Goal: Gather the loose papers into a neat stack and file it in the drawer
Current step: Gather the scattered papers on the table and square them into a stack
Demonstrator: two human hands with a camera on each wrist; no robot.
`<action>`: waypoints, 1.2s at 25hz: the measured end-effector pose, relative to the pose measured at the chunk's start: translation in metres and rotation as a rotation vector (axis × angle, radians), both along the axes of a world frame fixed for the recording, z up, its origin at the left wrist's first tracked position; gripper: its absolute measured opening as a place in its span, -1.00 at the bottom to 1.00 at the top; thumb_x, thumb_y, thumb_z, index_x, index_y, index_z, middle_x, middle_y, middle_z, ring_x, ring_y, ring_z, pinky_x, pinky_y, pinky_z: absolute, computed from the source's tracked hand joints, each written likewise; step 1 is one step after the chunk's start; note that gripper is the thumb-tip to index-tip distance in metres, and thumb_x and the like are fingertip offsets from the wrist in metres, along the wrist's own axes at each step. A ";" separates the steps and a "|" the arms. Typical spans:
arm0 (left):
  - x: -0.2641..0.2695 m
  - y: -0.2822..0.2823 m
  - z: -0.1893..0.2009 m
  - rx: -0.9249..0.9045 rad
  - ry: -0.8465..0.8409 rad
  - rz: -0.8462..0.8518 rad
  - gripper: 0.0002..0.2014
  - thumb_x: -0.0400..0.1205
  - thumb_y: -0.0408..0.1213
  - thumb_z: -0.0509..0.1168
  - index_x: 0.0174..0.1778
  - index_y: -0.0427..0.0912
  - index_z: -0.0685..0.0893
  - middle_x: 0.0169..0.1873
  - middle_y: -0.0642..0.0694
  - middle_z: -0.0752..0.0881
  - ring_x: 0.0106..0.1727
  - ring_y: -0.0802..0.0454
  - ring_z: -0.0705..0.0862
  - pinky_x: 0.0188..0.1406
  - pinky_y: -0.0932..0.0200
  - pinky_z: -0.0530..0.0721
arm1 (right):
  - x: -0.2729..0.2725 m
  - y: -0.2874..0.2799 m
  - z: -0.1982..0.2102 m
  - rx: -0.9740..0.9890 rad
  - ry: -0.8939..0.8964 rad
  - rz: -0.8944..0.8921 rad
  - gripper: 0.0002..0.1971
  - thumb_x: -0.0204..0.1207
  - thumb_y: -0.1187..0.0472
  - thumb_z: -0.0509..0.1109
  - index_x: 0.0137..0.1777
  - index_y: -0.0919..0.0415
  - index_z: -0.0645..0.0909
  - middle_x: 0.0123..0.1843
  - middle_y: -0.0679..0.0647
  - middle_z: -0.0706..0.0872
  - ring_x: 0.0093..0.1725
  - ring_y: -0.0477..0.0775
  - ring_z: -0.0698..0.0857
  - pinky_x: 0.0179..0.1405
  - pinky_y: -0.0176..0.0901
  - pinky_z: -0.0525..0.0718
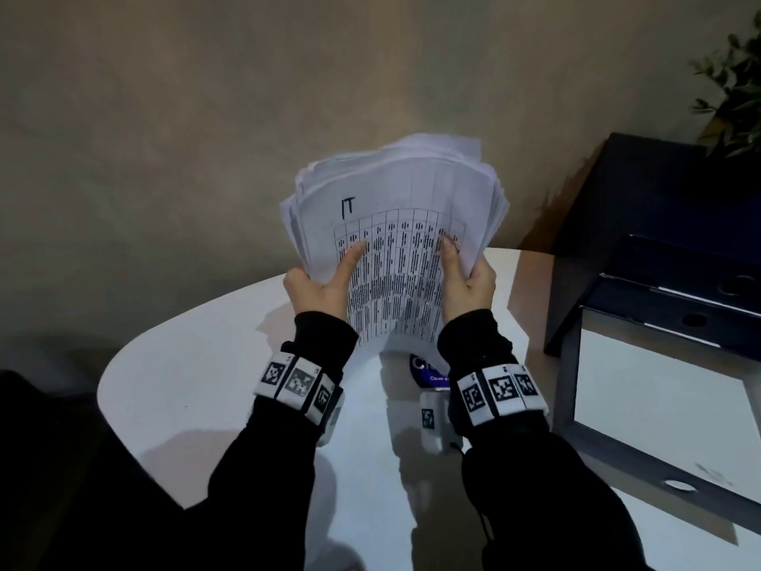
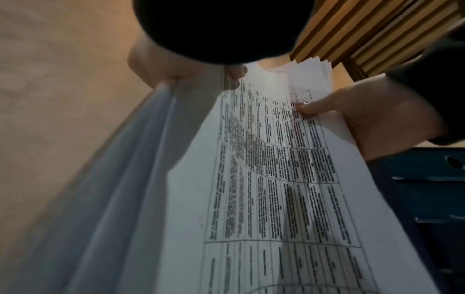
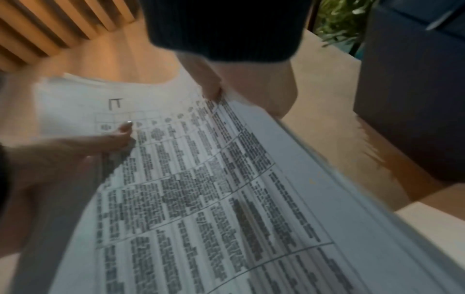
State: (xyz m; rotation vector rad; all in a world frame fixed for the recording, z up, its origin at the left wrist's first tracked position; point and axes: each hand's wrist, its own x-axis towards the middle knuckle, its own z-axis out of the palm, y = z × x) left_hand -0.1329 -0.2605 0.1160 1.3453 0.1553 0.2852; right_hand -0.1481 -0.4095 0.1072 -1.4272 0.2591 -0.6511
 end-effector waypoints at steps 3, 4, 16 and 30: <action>0.003 0.012 0.000 -0.027 -0.024 0.019 -0.43 0.29 -0.23 0.64 0.01 -0.20 0.41 -0.18 0.10 0.55 -0.10 0.18 0.62 -0.18 0.47 0.68 | -0.010 -0.011 0.006 0.012 -0.036 0.068 -0.64 0.61 0.18 0.32 0.39 0.17 0.48 0.23 -0.08 0.68 0.17 -0.28 0.66 0.16 -0.53 0.60; 0.008 0.018 -0.002 -0.035 -0.031 -0.018 -0.33 0.20 -0.18 0.67 0.09 -0.27 0.46 -0.13 0.03 0.63 -0.03 0.10 0.68 -0.08 0.34 0.76 | -0.011 -0.019 0.004 -0.003 -0.040 0.103 -0.62 0.64 0.21 0.27 0.44 0.14 0.38 0.27 -0.19 0.61 0.16 -0.49 0.60 0.10 -0.69 0.54; 0.022 0.034 -0.054 0.286 0.109 -0.217 -0.64 0.21 -0.21 0.68 -0.18 -0.28 0.78 -0.30 -0.14 0.79 -0.22 -0.02 0.74 -0.18 0.14 0.70 | -0.016 -0.027 -0.016 0.166 0.283 0.041 -0.41 0.53 0.15 0.43 0.49 0.37 0.34 -0.12 -0.06 0.57 0.23 -0.06 0.49 0.00 -0.43 0.47; 0.021 0.069 -0.057 0.025 0.156 0.008 -0.57 0.48 -0.21 0.51 0.17 -0.41 0.70 0.02 -0.30 0.79 -0.01 -0.16 0.77 0.11 -0.06 0.74 | -0.010 -0.054 -0.035 0.316 0.170 -0.126 -0.33 0.28 0.06 0.63 0.39 0.04 0.46 0.26 0.19 0.69 0.13 0.02 0.70 0.07 -0.12 0.73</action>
